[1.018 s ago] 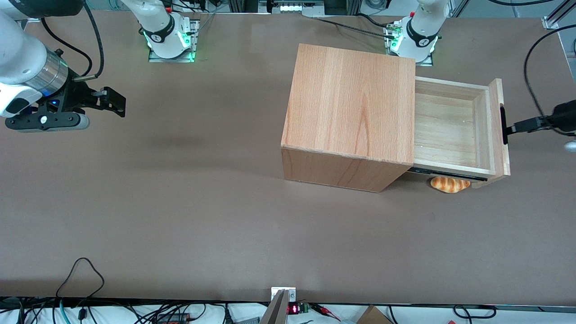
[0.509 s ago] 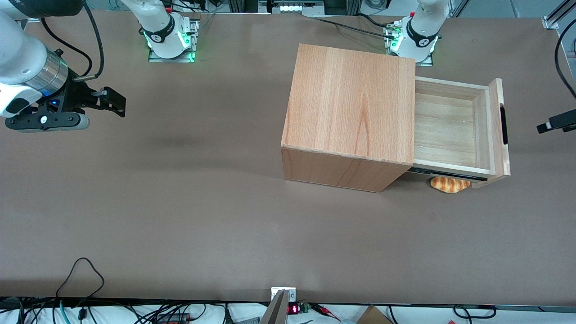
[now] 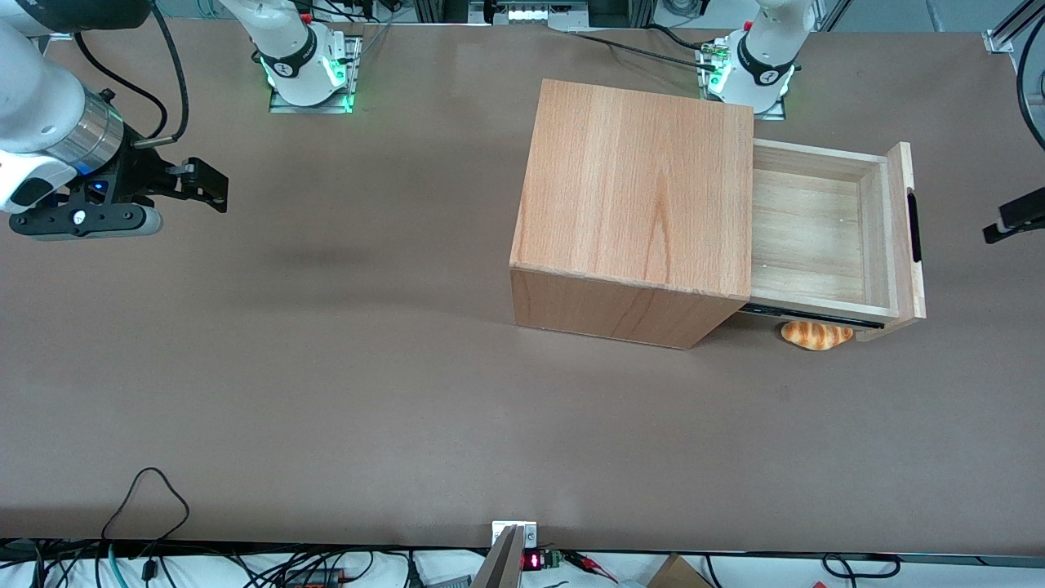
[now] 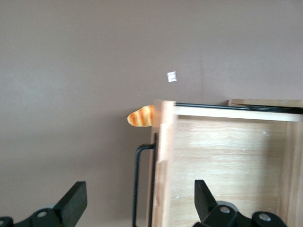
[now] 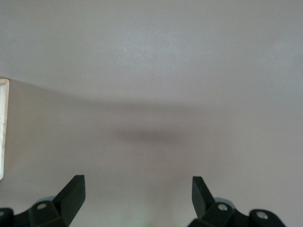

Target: Open top drawer with left arm

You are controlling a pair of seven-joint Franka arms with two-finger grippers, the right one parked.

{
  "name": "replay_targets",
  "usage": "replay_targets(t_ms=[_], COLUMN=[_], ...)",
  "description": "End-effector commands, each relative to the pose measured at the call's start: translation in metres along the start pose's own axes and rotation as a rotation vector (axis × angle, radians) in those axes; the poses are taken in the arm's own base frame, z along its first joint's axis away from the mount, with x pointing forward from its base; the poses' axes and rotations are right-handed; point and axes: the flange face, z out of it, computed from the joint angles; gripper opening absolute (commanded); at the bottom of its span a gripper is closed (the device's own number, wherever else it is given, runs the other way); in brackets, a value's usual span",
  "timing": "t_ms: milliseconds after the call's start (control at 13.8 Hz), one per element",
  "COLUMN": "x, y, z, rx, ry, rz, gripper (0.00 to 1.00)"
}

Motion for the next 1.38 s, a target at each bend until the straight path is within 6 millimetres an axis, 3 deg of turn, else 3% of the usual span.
replay_targets(t_ms=[0,655,1018,1309], x=[0.006,0.002,-0.018,-0.027], y=[0.032,0.097,0.091,0.099], z=[-0.007,-0.032,-0.025,-0.021], rx=[0.043,0.095,0.099,0.102], ry=[-0.014,-0.002,0.048,0.047], rz=[0.038,-0.045,-0.037,-0.017], gripper=[1.00,1.00,1.00,1.00])
